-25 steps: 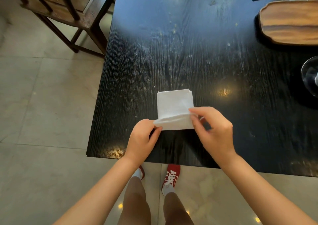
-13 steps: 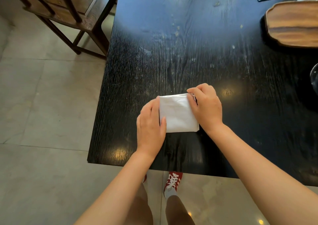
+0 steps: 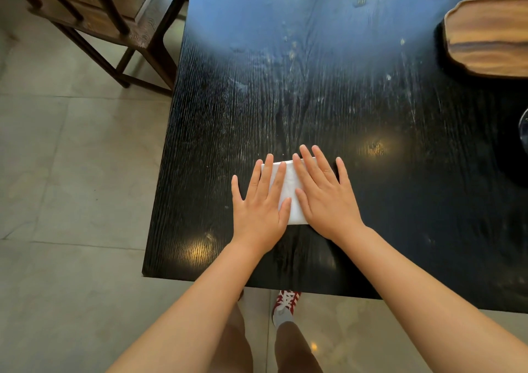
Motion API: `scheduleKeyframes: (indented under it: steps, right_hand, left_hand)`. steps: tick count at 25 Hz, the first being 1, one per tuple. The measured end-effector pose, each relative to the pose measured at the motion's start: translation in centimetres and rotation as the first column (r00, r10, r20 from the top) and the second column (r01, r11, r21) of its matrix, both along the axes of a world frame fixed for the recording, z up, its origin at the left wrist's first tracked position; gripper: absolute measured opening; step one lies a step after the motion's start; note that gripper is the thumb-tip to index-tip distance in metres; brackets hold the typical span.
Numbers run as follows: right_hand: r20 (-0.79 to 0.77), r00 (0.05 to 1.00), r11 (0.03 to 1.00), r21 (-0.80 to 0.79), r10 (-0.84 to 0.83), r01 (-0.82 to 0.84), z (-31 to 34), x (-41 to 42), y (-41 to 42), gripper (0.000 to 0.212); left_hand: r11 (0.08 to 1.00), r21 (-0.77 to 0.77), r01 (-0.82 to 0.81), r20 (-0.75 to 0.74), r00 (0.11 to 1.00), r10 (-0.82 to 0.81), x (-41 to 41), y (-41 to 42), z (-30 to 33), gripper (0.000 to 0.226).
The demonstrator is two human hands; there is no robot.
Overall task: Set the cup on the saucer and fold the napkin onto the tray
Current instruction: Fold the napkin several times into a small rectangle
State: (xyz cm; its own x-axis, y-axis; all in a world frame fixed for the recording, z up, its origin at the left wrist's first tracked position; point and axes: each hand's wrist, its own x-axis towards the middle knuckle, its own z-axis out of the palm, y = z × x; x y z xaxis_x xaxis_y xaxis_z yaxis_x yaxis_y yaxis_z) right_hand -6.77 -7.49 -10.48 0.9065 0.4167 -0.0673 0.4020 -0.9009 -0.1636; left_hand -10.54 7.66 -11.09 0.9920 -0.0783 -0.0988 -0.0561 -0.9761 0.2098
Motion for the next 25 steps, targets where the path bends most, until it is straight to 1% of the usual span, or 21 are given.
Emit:
scheduleKeyframes:
  steps: [7,9,10,11,12,13,14,15,17,18,19,22,24,25]
  right_hand:
    - [0.01,1.0,0.999,-0.034,-0.029,0.03,0.1,-0.2,0.4,0.058]
    - [0.015,0.999,0.999,-0.032,-0.043,0.043,0.2,-0.4,0.5,0.058]
    - [0.017,0.999,0.998,-0.031,-0.049,0.049,0.2,-0.5,0.5,0.058]
    - [0.019,0.998,0.998,-0.029,-0.054,0.055,0.1,-0.6,0.5,0.058]
    - [0.021,0.998,0.998,-0.026,-0.056,0.057,0.1,-0.5,0.5,0.058]
    - [0.022,0.998,0.998,-0.024,-0.054,0.054,0.1,-0.5,0.5,0.058]
    - [0.021,0.999,0.998,-0.026,-0.05,0.05,0.1,-0.4,0.5,0.058]
    - [0.02,0.999,0.998,-0.029,-0.048,0.048,0.1,-0.4,0.5,0.058]
    - [0.019,0.999,0.998,-0.03,-0.049,0.05,0.0,-0.5,0.5,0.058]
    - [0.017,0.999,0.998,-0.03,-0.049,0.049,0.0,-0.5,0.5,0.058]
    - [0.014,0.999,0.998,-0.029,-0.047,0.047,0.0,-0.5,0.4,0.058]
    - [0.013,0.999,0.999,-0.017,-0.041,0.041,0.0,-0.4,0.4,0.059]
    - [0.002,0.997,0.996,0.041,-0.075,0.074,0.3,-0.7,0.5,0.06]
    - [-0.014,0.993,0.987,0.104,-0.121,0.122,0.7,-1.0,0.5,0.061]
  left_hand:
    - [1.0,0.002,0.005,-0.091,0.996,-0.005,0.2,-0.1,0.7,0.061]
    - [0.998,-0.054,0.015,-0.095,0.995,-0.02,-0.1,-0.2,1.4,0.06]
    - [0.992,-0.13,-0.007,-0.085,0.996,-0.004,-0.5,-0.3,1.8,0.06]
    - [0.967,-0.247,-0.057,-0.062,0.997,0.043,-0.9,-0.3,2.2,0.06]
    - [0.913,-0.385,-0.138,-0.05,0.99,0.129,-1.1,-0.5,2.8,0.058]
    - [0.83,-0.505,-0.237,-0.066,0.969,0.237,-1.1,-0.6,3.3,0.054]
    - [0.743,-0.576,-0.342,-0.114,0.933,0.342,-0.7,-0.7,3.8,0.05]
    - [0.665,-0.599,-0.445,-0.188,0.886,0.424,-0.1,-0.8,4.3,0.048]
    - [0.543,-0.601,-0.587,-0.319,0.799,0.511,1.3,-0.8,4.9,0.04]
    - [0.503,-0.604,-0.619,-0.358,0.774,0.523,1.8,-0.6,4.9,0.034]
    - [0.488,-0.603,-0.631,-0.382,0.765,0.518,2.2,-0.4,4.7,0.027]
    - [0.511,-0.598,-0.618,-0.446,0.786,0.428,2.3,0.6,4.6,0.015]
    - [0.48,-0.643,-0.597,-0.489,0.802,0.343,2.1,1.0,5.2,0.01]
    - [0.449,-0.669,-0.593,-0.511,0.805,0.301,1.8,1.2,5.6,0.008]
